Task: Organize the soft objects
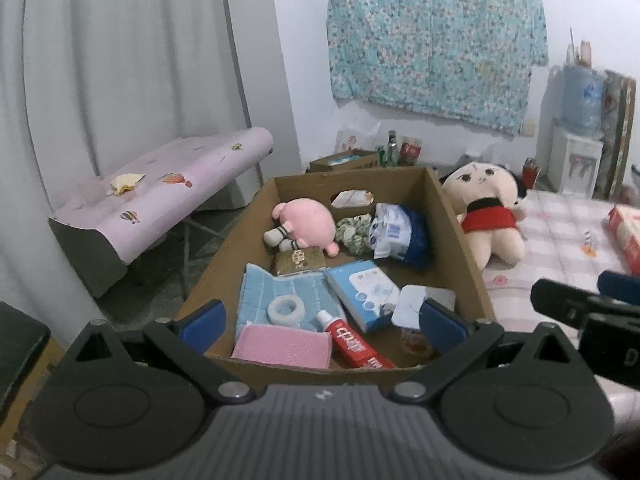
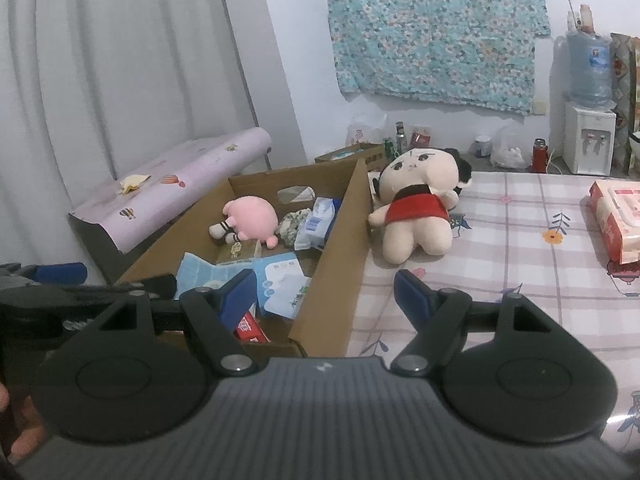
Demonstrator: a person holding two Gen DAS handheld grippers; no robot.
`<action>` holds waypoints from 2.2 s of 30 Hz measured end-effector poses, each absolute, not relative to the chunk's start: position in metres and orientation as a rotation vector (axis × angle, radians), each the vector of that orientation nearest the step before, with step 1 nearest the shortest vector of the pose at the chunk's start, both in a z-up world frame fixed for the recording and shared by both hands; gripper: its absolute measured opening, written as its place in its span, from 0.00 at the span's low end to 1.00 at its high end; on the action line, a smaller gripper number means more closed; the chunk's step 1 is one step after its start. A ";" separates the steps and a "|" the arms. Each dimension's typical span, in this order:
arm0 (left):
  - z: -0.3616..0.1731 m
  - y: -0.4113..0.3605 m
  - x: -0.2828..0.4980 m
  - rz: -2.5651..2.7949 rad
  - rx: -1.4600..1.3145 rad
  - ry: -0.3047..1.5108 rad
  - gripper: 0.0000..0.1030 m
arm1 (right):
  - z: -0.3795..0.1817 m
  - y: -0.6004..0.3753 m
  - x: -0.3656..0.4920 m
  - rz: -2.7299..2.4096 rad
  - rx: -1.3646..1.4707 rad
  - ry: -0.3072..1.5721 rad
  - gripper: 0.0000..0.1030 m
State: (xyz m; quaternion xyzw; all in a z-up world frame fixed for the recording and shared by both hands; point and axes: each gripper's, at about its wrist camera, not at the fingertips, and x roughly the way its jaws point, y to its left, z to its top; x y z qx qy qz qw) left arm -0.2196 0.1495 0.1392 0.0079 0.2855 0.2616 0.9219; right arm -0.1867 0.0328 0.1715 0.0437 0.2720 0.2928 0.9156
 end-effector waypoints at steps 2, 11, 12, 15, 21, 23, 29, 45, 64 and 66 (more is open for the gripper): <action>0.140 0.148 -0.219 0.549 0.029 0.580 1.00 | 0.173 0.034 -0.188 0.620 0.088 0.554 0.73; 0.149 0.150 -0.230 0.559 0.001 0.541 1.00 | 0.177 0.033 -0.190 0.631 0.088 0.544 0.74; 0.148 0.150 -0.229 0.560 -0.002 0.543 1.00 | 0.178 0.033 -0.190 0.629 0.085 0.547 0.74; 0.146 0.151 -0.226 0.558 -0.009 0.554 1.00 | 0.179 0.033 -0.190 0.616 0.084 0.550 0.74; 0.145 0.149 -0.228 0.549 -0.004 0.551 1.00 | 0.181 0.029 -0.193 0.604 0.093 0.546 0.75; 0.145 0.149 -0.229 0.548 -0.006 0.552 1.00 | 0.182 0.030 -0.194 0.609 0.095 0.543 0.75; 0.144 0.148 -0.229 0.546 -0.004 0.551 1.00 | 0.183 0.035 -0.194 0.616 0.079 0.536 0.75; 0.142 0.152 -0.227 0.551 -0.003 0.563 1.00 | 0.178 0.036 -0.191 0.613 0.078 0.555 0.76; 0.141 0.155 -0.228 0.560 0.001 0.565 1.00 | 0.173 0.035 -0.189 0.606 0.076 0.553 0.77; 0.141 0.156 -0.228 0.559 0.001 0.565 1.00 | 0.173 0.035 -0.189 0.606 0.074 0.554 0.77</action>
